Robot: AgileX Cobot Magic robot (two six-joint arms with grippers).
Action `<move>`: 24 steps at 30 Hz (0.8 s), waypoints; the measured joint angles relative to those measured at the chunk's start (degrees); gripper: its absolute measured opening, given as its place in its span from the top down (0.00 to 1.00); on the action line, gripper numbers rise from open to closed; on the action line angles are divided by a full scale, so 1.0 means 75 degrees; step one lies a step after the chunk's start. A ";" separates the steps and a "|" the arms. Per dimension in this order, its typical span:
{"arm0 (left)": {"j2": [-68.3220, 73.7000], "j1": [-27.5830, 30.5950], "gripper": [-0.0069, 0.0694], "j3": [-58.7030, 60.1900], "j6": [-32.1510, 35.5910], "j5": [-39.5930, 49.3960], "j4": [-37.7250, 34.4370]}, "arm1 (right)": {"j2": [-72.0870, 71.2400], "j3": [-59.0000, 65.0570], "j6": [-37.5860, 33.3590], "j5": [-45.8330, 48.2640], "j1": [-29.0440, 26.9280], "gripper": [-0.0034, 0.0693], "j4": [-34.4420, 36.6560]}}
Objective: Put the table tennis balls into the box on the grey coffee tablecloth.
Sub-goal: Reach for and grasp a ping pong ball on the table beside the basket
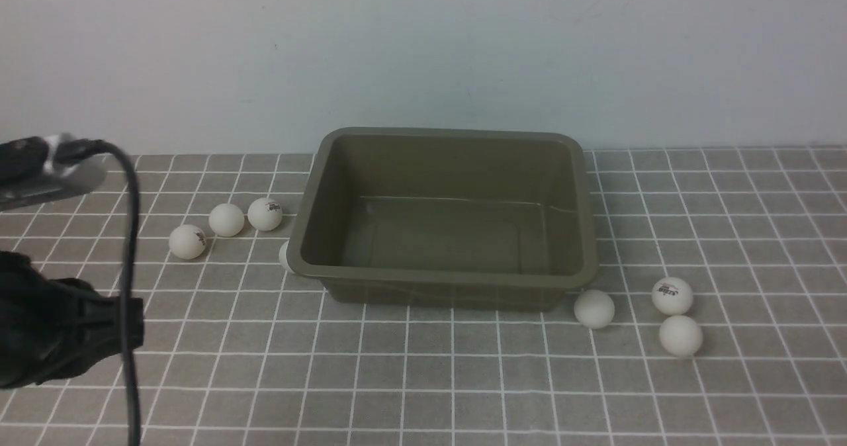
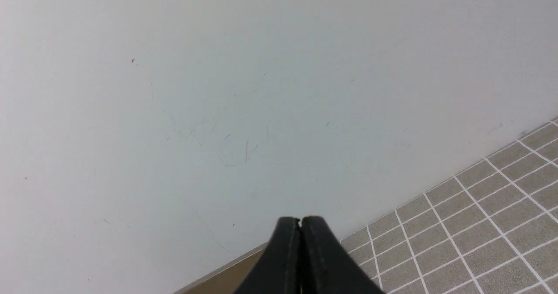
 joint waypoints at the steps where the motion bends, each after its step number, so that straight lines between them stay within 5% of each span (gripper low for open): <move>1: 0.0259 0.0000 0.92 -0.0070 0.0062 0.0008 0.0008 | 0.0000 0.0000 0.0000 -0.0046 0.0000 0.97 -0.0001; 7: 0.2101 0.0000 0.92 -0.0929 0.0357 -0.0474 0.0521 | 0.0236 -0.1120 0.0219 0.1886 0.0168 0.97 0.0041; 16: 0.4278 0.0312 0.92 -0.3095 -0.0496 -0.0343 0.1027 | 0.4351 -0.5279 -0.2510 0.7162 0.0428 0.97 -0.0609; 24: 0.5878 0.0645 0.84 -0.4421 -0.0499 -0.0404 0.1865 | 0.5544 -0.5897 -0.3704 0.7794 0.0435 0.97 0.0058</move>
